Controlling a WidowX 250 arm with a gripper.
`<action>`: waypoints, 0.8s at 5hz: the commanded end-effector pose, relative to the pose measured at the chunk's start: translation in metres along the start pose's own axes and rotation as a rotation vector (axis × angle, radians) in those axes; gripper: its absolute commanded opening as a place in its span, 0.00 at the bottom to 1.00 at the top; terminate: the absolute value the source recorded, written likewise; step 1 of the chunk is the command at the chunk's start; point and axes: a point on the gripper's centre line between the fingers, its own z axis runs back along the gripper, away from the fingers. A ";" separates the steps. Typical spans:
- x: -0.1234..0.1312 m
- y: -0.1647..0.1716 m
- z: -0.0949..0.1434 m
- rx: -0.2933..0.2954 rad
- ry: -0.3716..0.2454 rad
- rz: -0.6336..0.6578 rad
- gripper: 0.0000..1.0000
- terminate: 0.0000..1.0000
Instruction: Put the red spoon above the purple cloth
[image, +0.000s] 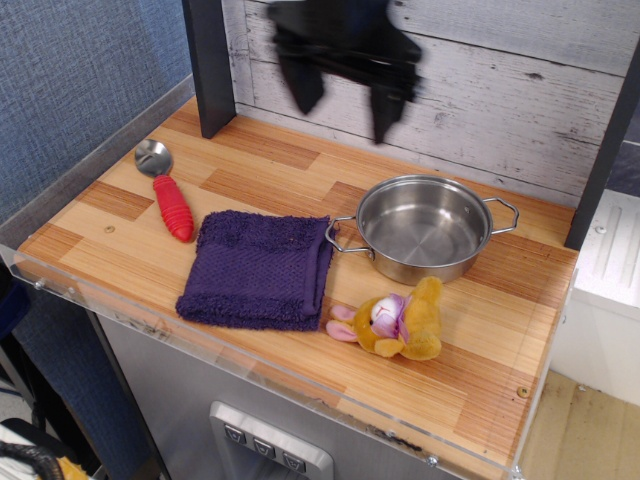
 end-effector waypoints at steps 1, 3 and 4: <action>-0.031 0.044 0.005 0.109 -0.037 0.195 1.00 0.00; -0.068 0.103 -0.003 0.207 -0.006 0.397 1.00 0.00; -0.076 0.122 -0.007 0.227 0.009 0.489 1.00 0.00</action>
